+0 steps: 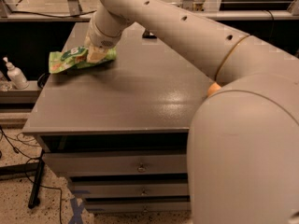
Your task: Pick green rice chip bag
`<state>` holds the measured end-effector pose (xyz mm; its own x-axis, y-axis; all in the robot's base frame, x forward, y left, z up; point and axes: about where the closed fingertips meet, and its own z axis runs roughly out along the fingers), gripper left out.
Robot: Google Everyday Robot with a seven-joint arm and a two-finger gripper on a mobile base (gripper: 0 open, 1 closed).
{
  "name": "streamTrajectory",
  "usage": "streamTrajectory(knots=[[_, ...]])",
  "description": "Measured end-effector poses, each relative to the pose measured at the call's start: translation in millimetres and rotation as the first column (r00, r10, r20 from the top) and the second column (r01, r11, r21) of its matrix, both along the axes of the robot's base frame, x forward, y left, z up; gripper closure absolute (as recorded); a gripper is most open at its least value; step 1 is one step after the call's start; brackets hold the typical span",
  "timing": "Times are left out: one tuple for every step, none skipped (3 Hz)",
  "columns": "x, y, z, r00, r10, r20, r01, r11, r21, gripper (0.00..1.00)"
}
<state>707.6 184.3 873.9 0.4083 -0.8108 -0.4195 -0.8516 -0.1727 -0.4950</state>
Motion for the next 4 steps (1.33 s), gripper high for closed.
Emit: streamTrajectory(knots=[[-2.0, -3.5, 3.6, 0.9998, -0.020, 0.009, 0.020, 1.000, -0.001, 0.92], [-4.2, -6.1, 11.1, 0.9995, -0.027, 0.016, 0.027, 0.999, 0.037, 1.00], [-6.1, -12.3, 34.6, 0.9980, -0.022, 0.060, 0.017, 0.997, 0.076, 1.00], [-8.7, -23.5, 68.4, 0.9917, -0.022, 0.126, 0.006, 0.992, 0.124, 1.00]])
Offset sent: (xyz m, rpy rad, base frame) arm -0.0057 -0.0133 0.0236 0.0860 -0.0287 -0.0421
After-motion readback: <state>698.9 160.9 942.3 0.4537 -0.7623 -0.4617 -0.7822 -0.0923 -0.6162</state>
